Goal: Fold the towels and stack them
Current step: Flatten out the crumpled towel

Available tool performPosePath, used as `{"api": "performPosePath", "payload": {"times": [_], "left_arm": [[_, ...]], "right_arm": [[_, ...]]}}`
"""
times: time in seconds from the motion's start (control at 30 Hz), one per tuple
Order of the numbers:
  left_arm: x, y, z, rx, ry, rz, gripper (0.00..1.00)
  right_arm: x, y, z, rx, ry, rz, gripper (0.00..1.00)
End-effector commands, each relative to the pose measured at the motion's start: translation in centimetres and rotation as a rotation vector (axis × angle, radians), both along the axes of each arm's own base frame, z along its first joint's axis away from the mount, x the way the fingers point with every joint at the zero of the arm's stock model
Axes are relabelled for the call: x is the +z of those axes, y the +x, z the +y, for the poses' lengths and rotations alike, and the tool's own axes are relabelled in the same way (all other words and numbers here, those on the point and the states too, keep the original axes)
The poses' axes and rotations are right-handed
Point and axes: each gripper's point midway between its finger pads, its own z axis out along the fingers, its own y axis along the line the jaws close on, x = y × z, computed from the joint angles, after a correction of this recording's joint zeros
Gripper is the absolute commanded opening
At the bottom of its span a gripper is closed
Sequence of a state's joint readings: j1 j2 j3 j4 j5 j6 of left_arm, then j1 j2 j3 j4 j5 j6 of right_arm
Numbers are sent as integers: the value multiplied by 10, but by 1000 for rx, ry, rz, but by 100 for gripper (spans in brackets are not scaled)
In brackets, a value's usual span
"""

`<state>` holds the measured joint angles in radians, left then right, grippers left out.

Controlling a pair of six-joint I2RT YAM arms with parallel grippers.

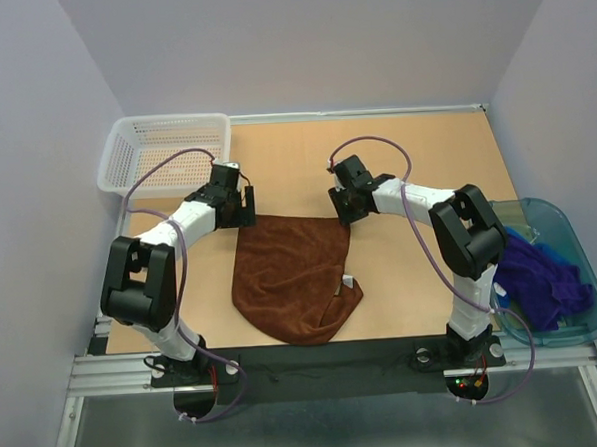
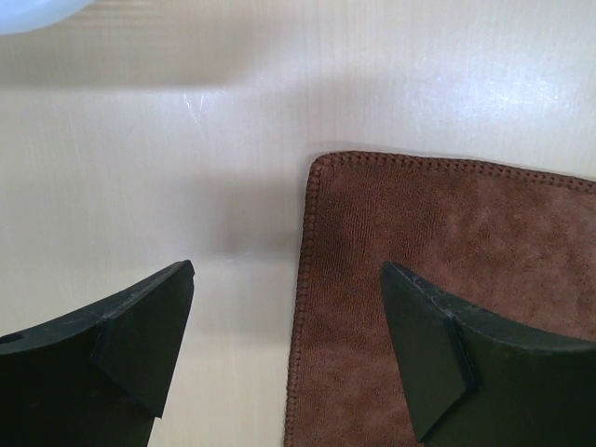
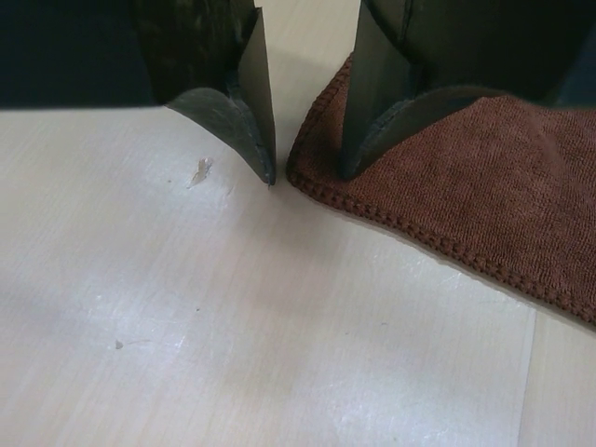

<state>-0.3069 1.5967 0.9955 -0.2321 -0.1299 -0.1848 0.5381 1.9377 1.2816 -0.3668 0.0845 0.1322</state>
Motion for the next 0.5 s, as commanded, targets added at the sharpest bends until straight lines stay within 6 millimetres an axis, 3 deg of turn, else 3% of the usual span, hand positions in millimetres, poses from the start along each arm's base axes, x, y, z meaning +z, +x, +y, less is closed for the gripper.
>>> {"api": "performPosePath", "payload": {"times": [0.0,0.33,0.47], "left_arm": [[13,14,-1,24,11,-31,90],[-1,36,-14,19,34,0,81],[-10,42,-21,7,36,19,72]], "right_arm": [[-44,-33,-25,-15,-112,144,35],[-53,-42,-28,18,-122,176,1],[-53,-42,-28,27,-121,176,0]]}}
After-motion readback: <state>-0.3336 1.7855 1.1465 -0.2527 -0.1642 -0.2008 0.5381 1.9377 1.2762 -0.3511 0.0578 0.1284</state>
